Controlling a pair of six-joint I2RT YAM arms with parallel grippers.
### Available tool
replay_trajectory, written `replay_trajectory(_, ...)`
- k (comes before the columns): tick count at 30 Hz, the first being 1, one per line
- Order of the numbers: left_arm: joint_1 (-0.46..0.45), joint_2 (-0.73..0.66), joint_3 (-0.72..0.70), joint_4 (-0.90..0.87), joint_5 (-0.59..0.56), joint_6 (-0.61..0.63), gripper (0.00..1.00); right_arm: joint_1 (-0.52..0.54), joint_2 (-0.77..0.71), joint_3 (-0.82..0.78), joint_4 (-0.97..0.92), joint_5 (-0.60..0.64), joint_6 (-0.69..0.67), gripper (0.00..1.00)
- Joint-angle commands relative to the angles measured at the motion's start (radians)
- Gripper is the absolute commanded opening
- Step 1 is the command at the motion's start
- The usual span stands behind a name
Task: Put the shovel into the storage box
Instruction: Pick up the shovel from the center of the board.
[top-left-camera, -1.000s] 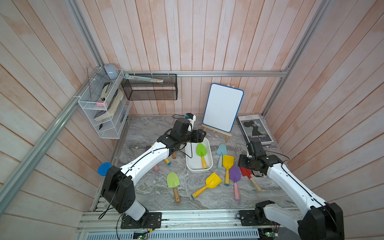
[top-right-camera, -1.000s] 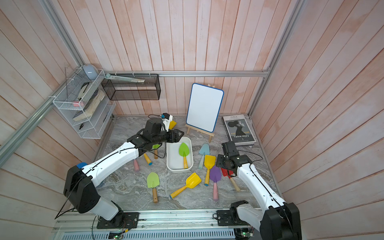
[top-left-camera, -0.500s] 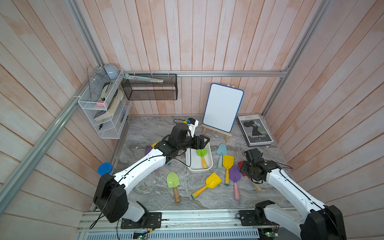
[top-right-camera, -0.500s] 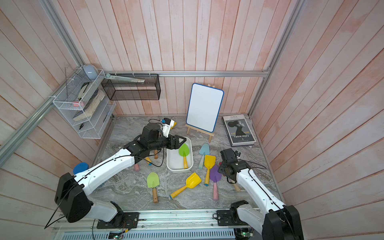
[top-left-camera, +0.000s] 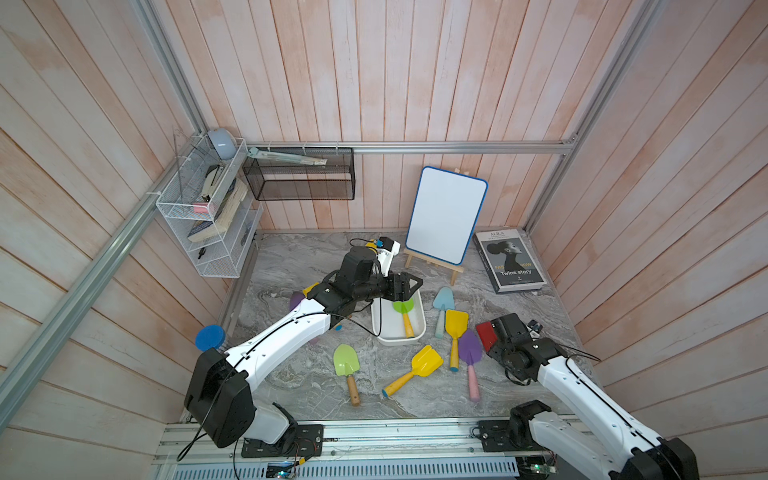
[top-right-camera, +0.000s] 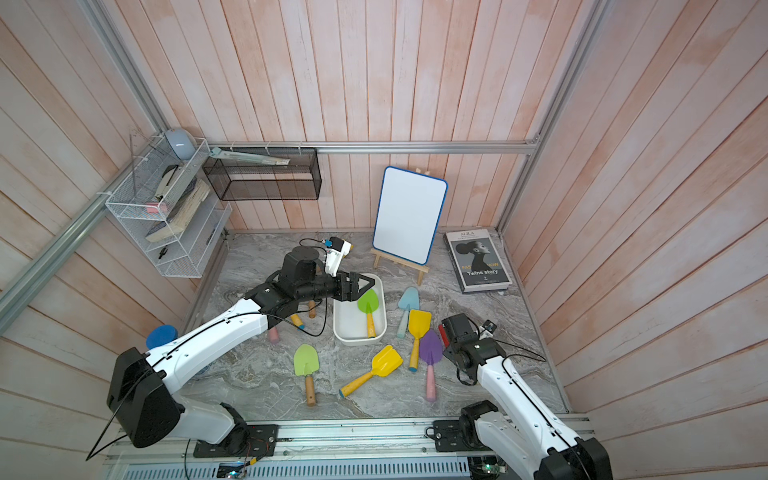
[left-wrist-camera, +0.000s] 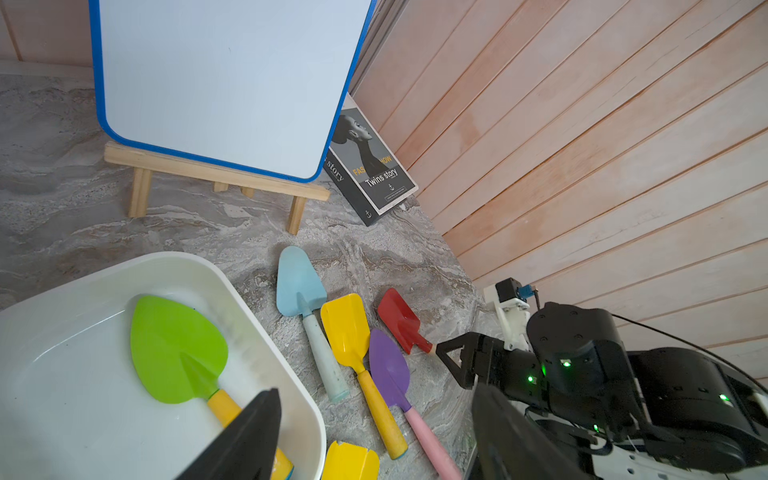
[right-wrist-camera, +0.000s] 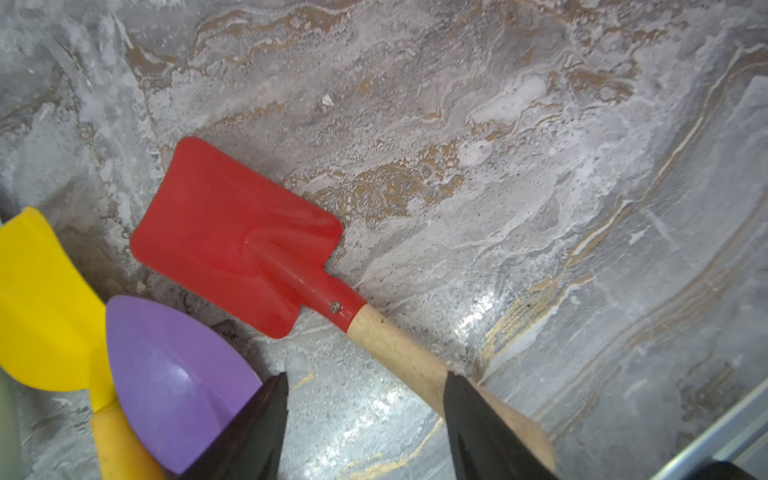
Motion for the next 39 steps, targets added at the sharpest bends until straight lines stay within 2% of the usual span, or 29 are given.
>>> replay_trajectory(1,-0.003,-0.019,-0.019,0.014,0.011,0.000,0.78,0.005,0.004,-0.004,-0.040,0.071,0.054,0.66)
replay_trajectory(7,-0.001,-0.028,-0.030,0.012,0.003,0.001,0.78,0.006,-0.006,-0.045,0.019,0.081,0.096,0.67)
replay_trajectory(25,-0.001,-0.017,-0.016,-0.016,-0.013,0.030,0.78,0.016,-0.026,-0.154,0.134,-0.051,0.076,0.66)
replay_trajectory(39,-0.001,-0.013,-0.011,-0.033,-0.022,0.025,0.78,0.110,-0.009,-0.131,0.091,-0.097,0.093,0.55)
